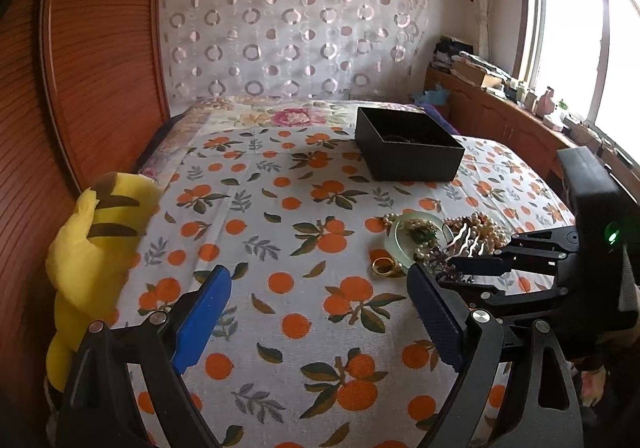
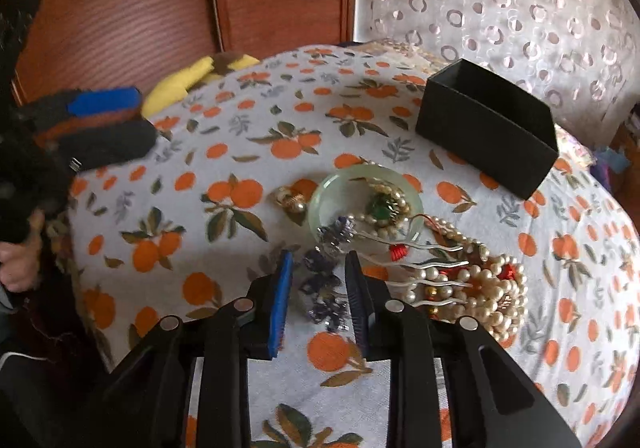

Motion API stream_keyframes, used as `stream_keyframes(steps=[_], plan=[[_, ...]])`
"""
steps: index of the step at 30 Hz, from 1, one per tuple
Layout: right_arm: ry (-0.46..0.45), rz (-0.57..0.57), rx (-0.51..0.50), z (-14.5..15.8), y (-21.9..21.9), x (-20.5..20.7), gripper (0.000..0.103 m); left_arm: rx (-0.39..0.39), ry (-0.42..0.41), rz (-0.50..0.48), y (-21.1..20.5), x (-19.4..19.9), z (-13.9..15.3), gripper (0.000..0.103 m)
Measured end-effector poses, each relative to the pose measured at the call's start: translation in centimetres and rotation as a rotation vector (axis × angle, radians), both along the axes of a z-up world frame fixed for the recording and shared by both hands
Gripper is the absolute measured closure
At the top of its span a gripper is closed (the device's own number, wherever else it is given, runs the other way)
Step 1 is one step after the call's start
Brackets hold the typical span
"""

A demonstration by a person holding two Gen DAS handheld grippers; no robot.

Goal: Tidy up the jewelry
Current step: 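Return the right tool to the pile and grasp the blue-flower hair comb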

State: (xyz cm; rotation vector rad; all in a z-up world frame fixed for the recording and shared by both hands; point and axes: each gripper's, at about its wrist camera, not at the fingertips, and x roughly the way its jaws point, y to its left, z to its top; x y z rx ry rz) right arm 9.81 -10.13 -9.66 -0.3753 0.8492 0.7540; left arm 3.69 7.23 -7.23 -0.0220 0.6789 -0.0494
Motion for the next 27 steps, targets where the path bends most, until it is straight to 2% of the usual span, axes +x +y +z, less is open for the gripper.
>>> stream_keyframes(steps=[8, 11, 16, 19, 23, 27], plan=[[-0.027, 0.021, -0.049, -0.4, 1.0, 0.5, 0.074, -0.004, -0.004, -0.001, 0.1, -0.2, 0.1, 0.017], [-0.057, 0.042, -0.063, -0.5, 1.1, 0.1, 0.080, -0.008, -0.002, 0.002, 0.2, -0.3, 0.1, 0.017], [-0.075, 0.046, -0.033, 0.0, 0.5, -0.6, 0.080, -0.013, 0.005, 0.000, 0.0, -0.2, -0.1, 0.017], [-0.098, 0.044, 0.001, 1.3, -0.2, -1.2, 0.081, -0.014, 0.013, -0.008, -0.4, 0.1, -0.4, 0.017], [-0.125, 0.012, 0.043, 3.4, -2.1, -1.2, 0.080, -0.015, 0.026, -0.024, -1.0, 1.1, -1.0, 0.017], [-0.127, -0.035, 0.056, 4.1, -4.5, -0.4, 0.080, -0.013, 0.041, -0.059, -2.1, 2.4, -1.4, 0.017]])
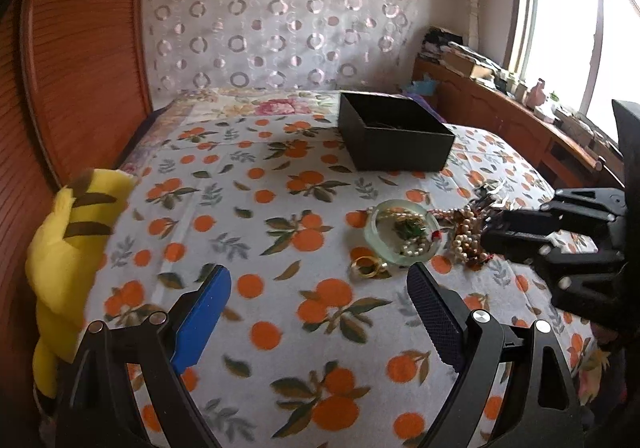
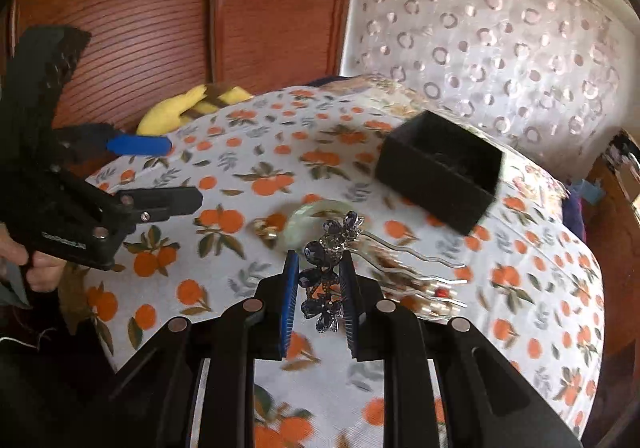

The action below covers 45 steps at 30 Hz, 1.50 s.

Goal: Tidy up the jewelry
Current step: 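Return the right tool to the pile and grasp the blue-flower hair comb, then grasp the pale green jade bangle with the left tool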

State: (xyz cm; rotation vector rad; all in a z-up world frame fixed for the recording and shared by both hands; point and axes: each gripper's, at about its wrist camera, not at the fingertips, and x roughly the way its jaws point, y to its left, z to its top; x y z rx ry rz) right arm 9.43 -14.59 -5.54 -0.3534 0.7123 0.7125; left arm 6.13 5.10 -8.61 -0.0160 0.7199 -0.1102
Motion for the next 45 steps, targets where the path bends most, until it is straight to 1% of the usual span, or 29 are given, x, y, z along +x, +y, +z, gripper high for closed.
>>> stream_keyframes(steps=[3, 7, 10, 12, 14, 18, 23, 28, 32, 33, 34, 35, 39, 45], plan=[[0.008, -0.054, 0.007, 0.0, -2.3, 0.7, 0.080, 0.016, 0.009, -0.042, -1.5, 1.4, -0.2, 0.017], [0.019, -0.106, 0.014, -0.4, -4.6, 1.1, 0.080, 0.017, 0.031, -0.095, -3.2, 3.1, -0.7, 0.017], [0.026, -0.131, 0.021, -0.6, -6.0, 1.0, 0.080, 0.002, 0.065, -0.127, -4.5, 4.9, -1.3, 0.017], [0.030, -0.136, 0.018, -0.8, -6.4, 0.9, 0.080, 0.002, 0.091, -0.146, -5.2, 5.8, -1.9, 0.017], [0.032, -0.139, 0.017, -1.0, -6.6, 0.7, 0.080, 0.026, 0.098, -0.153, -5.9, 6.5, -2.2, 0.017], [0.034, -0.143, 0.019, -1.1, -6.9, 0.7, 0.080, 0.047, 0.120, -0.167, -6.9, 7.8, -2.9, 0.017], [0.036, -0.148, 0.020, -1.2, -7.1, 0.9, 0.080, 0.062, 0.150, -0.189, -7.8, 8.8, -3.5, 0.017], [0.035, -0.152, 0.021, -1.1, -7.2, 0.9, 0.080, 0.069, 0.188, -0.187, -8.0, 9.5, -4.5, 0.017], [0.035, -0.151, 0.022, -1.0, -7.2, 1.0, 0.080, 0.087, 0.188, -0.189, -8.2, 9.5, -4.6, 0.017], [0.034, -0.152, 0.023, -1.0, -7.3, 1.0, 0.080, 0.094, 0.181, -0.191, -8.3, 9.4, -4.5, 0.022], [0.034, -0.152, 0.024, -1.0, -7.3, 0.9, 0.080, 0.101, 0.180, -0.195, -8.4, 9.3, -4.5, 0.033], [0.035, -0.152, 0.024, -1.0, -7.3, 1.0, 0.080, 0.109, 0.183, -0.195, -8.4, 9.4, -4.4, 0.033], [0.036, -0.153, 0.022, -1.0, -7.3, 1.1, 0.080, 0.100, 0.162, -0.201, -8.2, 9.0, -3.8, 0.033], [0.029, -0.153, 0.025, -0.9, -7.2, 1.1, 0.080, 0.084, 0.097, -0.192, -7.6, 7.9, -1.5, 0.033]])
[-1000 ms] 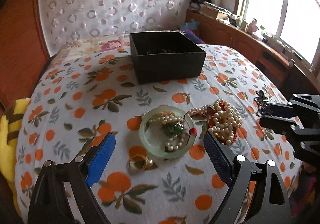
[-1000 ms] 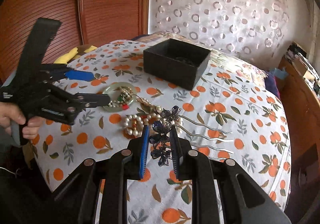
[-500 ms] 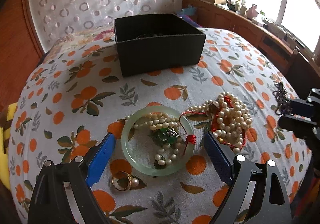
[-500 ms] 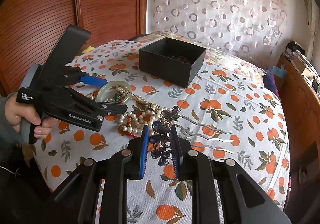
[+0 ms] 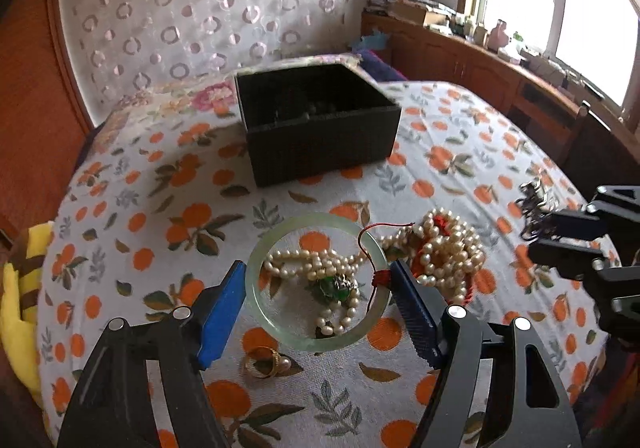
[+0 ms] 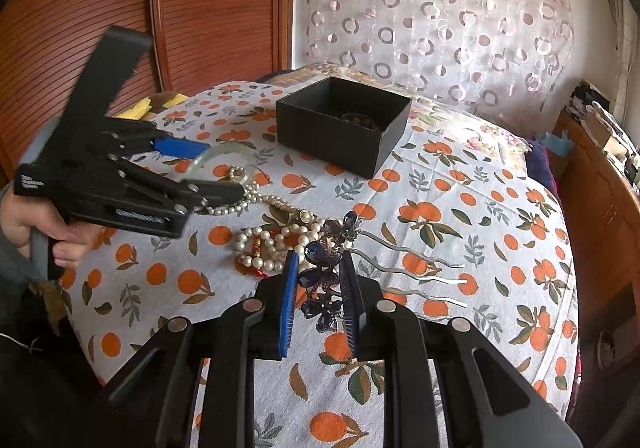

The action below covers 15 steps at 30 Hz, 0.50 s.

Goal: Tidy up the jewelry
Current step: 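Grasp the pale green jade bangle with the left tool, then drop the jade bangle into the black box while the right tool drops the comb in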

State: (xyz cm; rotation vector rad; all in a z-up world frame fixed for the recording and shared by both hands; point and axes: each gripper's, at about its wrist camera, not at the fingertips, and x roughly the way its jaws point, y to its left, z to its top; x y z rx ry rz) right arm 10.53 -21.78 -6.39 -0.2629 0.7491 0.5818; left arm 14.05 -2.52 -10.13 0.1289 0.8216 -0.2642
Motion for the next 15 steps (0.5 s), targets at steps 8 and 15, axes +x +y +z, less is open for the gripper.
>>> stream_keyframes(steps=[8, 15], plan=[[-0.016, 0.003, 0.005, 0.7, 0.3, 0.1, 0.080, -0.043, -0.070, 0.015, 0.6, -0.9, 3.0, 0.033], [-0.048, 0.022, -0.016, 1.7, 1.4, 1.3, 0.080, -0.062, -0.107, 0.033, 1.1, -1.1, 4.6, 0.033]])
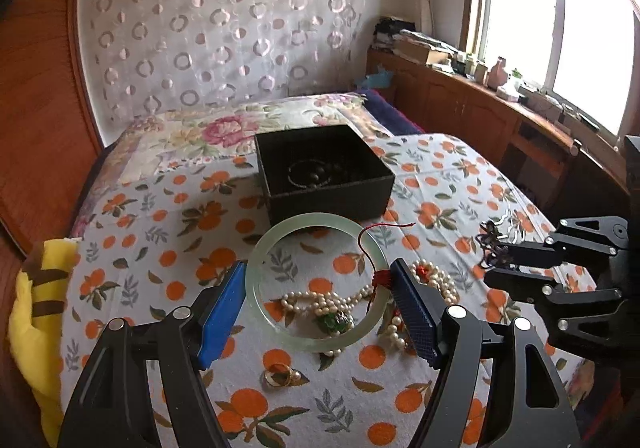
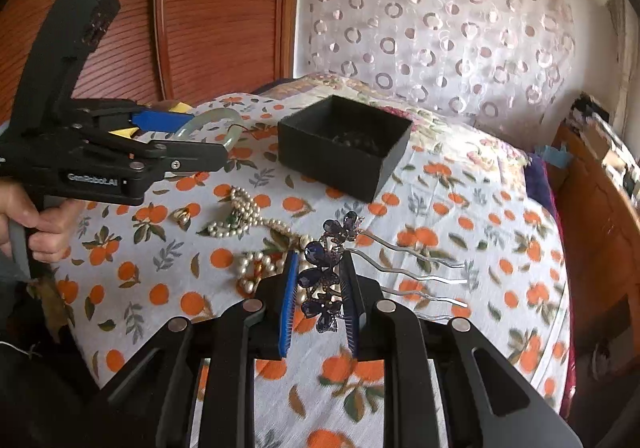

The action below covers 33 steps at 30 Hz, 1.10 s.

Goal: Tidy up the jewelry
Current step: 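Drop the jade bangle into the black box while the right tool drops the comb in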

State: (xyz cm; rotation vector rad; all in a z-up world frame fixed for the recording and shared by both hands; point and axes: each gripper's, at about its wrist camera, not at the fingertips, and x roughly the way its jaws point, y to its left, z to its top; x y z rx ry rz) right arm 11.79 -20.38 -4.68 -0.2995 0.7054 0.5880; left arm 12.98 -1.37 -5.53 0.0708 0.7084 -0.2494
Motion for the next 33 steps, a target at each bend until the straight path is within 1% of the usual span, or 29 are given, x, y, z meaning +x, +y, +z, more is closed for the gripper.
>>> stream_keyframes(steps=[5, 12, 16, 19, 21, 25, 28, 31, 33], plan=[[-0.026, 0.019, -0.009, 1.3, 1.0, 2.3, 0.080, -0.005, -0.036, 0.007, 0.5, 0.3, 1.2, 0.033], [-0.043, 0.051, 0.037, 3.5, 2.5, 6.0, 0.080, -0.036, -0.067, 0.024, 2.1, 1.5, 2.5, 0.033], [-0.053, 0.076, 0.054, 4.0, 3.8, 8.5, 0.080, -0.052, -0.080, 0.044, 3.4, 2.7, 3.1, 0.033], [-0.039, 0.094, 0.079, 4.2, 5.0, 10.8, 0.080, -0.057, -0.091, 0.062, 4.2, 3.3, 3.4, 0.033], [-0.036, 0.105, 0.094, 4.3, 5.6, 11.7, 0.080, -0.062, -0.093, 0.074, 5.0, 3.9, 3.6, 0.033], [0.002, 0.146, 0.127, 3.9, 7.1, 13.3, 0.080, -0.063, -0.095, 0.096, 6.4, 4.9, 3.7, 0.033], [0.023, 0.158, 0.106, 2.7, 8.1, 14.3, 0.080, -0.068, -0.089, 0.106, 6.9, 5.4, 3.5, 0.033], [0.055, 0.142, 0.079, 1.3, 8.7, 15.4, 0.080, -0.064, -0.080, 0.115, 7.5, 6.2, 3.1, 0.033], [0.077, 0.139, 0.079, 0.6, 8.8, 15.9, 0.080, -0.066, -0.076, 0.116, 7.7, 6.5, 3.0, 0.033]])
